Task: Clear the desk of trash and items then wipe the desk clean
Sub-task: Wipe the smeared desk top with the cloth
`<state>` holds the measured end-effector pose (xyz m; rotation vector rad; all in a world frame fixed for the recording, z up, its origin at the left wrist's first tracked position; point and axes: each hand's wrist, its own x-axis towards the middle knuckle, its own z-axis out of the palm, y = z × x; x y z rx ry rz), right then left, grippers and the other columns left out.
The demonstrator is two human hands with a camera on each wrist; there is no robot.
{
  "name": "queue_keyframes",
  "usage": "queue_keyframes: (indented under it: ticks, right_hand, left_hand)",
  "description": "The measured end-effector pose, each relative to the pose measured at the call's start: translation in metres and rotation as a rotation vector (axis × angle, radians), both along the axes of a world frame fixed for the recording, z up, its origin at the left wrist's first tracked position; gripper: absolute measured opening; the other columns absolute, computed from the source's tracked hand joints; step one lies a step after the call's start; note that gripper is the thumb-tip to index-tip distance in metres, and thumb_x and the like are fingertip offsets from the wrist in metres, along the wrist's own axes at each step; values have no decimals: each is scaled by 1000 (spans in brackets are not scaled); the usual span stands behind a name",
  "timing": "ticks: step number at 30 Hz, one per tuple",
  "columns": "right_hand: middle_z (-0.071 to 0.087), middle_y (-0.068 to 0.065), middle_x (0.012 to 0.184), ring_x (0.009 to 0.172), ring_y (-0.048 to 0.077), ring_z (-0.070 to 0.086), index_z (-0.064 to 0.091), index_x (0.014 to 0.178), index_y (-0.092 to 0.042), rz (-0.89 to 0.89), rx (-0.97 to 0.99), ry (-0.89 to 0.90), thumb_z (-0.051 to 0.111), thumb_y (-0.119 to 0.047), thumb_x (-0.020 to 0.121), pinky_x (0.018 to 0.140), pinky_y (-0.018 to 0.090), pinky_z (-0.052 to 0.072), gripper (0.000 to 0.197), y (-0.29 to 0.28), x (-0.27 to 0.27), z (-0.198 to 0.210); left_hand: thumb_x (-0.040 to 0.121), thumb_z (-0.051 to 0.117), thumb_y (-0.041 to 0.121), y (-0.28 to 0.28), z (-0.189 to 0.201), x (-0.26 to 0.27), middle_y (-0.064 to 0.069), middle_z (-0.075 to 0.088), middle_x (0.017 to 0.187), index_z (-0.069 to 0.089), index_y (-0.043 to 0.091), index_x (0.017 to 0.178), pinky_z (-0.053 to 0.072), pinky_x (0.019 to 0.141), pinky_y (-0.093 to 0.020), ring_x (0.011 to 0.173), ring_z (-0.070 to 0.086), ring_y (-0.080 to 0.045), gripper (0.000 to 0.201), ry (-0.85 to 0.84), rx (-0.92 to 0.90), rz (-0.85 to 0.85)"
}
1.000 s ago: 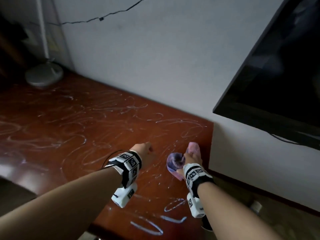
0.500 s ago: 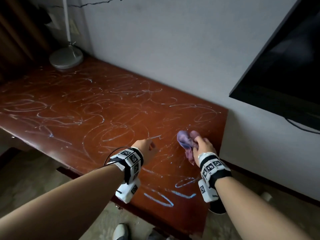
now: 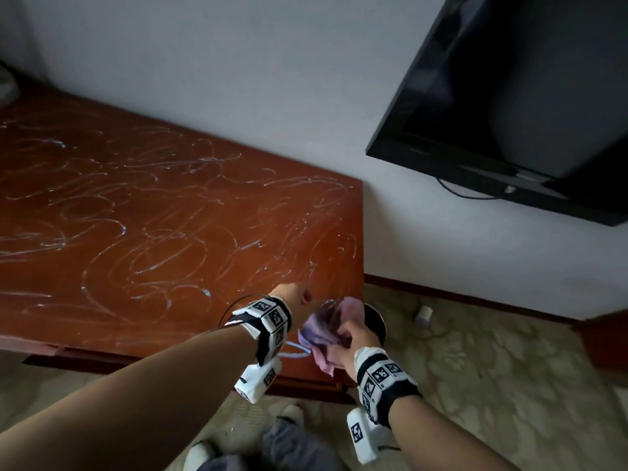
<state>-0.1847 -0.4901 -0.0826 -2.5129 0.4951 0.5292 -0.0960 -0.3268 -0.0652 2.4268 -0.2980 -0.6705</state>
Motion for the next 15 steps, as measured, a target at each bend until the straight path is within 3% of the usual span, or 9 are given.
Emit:
queue_keyframes:
  ticks: [4,7,10,13,15]
  right_hand:
    - [62,3,106,97,24,61,58,106,-20,93,-87,41,69,-32,80,86,30,49,31,1,-10,-4]
    - [47,6,130,112,26,50,54,120,-19,190,-231,-2,65,-33,83,96,30,43,41,-1,-3,-6]
    - [30,9,147,125,30,42,41,135,-22,222,-280,38,63,-32,86,101,34,41,55,-5,5,-6]
    - [33,8,145,122,29,44,38,134,-24,300,-334,140,63,-37,85,98,35,44,56,-8,15,-9]
    - [53,5,126,112,26,54,45,123,-23,328,-330,254,60,-43,84,90,32,46,46,-13,19,-23]
  left_hand:
    - [93,48,34,-3,-5,-19,-4,67,96,61,16,105,47,70,-29,86,62,-24,25,1,38,-109]
    - [93,48,34,-5,-14,-30,-4,67,100,59,17,105,49,75,-29,93,63,-26,24,-13,95,-141]
    - [94,46,38,-12,-21,-40,-7,65,113,53,16,119,53,85,-34,100,63,-27,34,-8,184,-211]
    - [95,46,38,-16,-25,-45,-6,63,119,51,16,123,52,88,-35,105,61,-25,36,11,205,-212]
    - [95,45,39,-18,-28,-46,-6,63,119,52,18,123,51,87,-34,106,61,-26,36,30,232,-156]
